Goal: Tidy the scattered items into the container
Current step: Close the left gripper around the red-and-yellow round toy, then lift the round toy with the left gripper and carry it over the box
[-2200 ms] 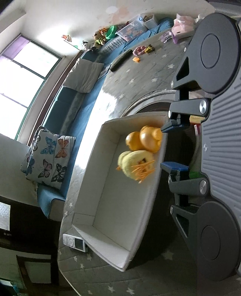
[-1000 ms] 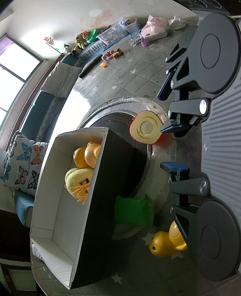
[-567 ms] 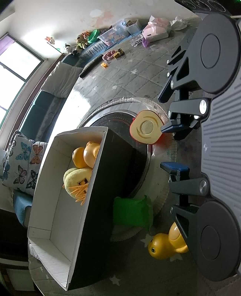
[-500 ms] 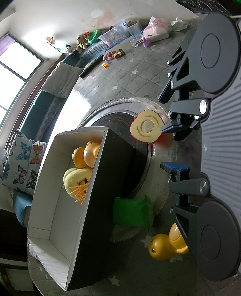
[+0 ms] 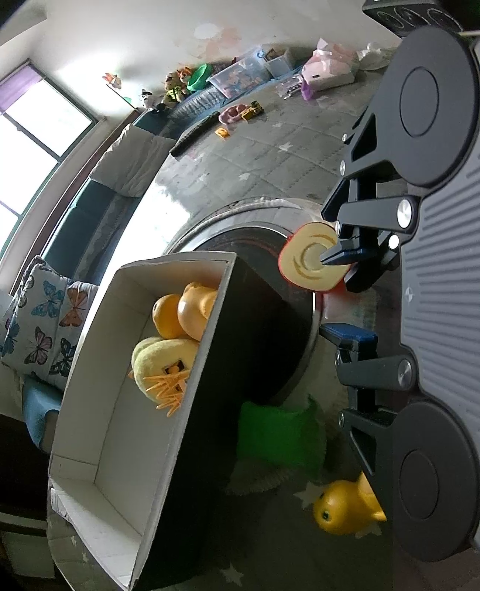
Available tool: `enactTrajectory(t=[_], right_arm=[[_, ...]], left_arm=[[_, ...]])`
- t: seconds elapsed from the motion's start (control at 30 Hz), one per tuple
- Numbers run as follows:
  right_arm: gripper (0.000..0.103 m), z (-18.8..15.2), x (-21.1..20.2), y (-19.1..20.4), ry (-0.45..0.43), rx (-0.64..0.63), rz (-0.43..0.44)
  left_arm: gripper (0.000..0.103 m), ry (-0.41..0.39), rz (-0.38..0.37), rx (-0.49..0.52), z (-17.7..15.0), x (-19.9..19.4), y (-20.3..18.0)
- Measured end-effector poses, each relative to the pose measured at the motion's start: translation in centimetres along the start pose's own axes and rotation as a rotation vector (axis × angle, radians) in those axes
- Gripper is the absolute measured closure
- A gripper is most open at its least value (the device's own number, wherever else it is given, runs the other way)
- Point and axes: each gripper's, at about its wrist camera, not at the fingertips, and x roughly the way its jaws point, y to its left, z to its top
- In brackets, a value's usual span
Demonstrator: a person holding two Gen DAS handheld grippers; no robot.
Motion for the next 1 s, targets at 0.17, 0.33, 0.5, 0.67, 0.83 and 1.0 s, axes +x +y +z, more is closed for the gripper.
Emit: enactTrajectory(t=[0.17,0.33,0.5,0.67,0.83,1.0], right_arm=[[0.035,0.5,0.6,0.0,-0.002,-0.008,-0.002],[0.035,0.5,1.1,-0.1,0.005,-0.010,-0.002],[0.037,0.6,1.4,0.0,0.002,-0.019,-0.003],[0.040,0.6,1.5,-0.1,0.003,-0.021,0.000],[0.044,0.6,1.7,0.1,0.002,-0.034,-0.002],[0.044,0.5,1.7,0.3,-0.001,-0.046,-0.009]], left_arm=[[0.066,0.009,-0.014,-0.014,0.5,0.8,0.0],[0.066,0.022,-0.024,-0.025,1.0,1.5,0.0],[0.066,0.033,-0.034,-0.031,1.3,2.2,-0.2],[0.067,0.042,-0.045,-0.048,1.5,2.7,0.0],[0.067,0.049,-0.053,-0.059,1.5,2.9,0.0],[0.067,0.053,-0.059,-0.067,1.6,3.0,0.1]])
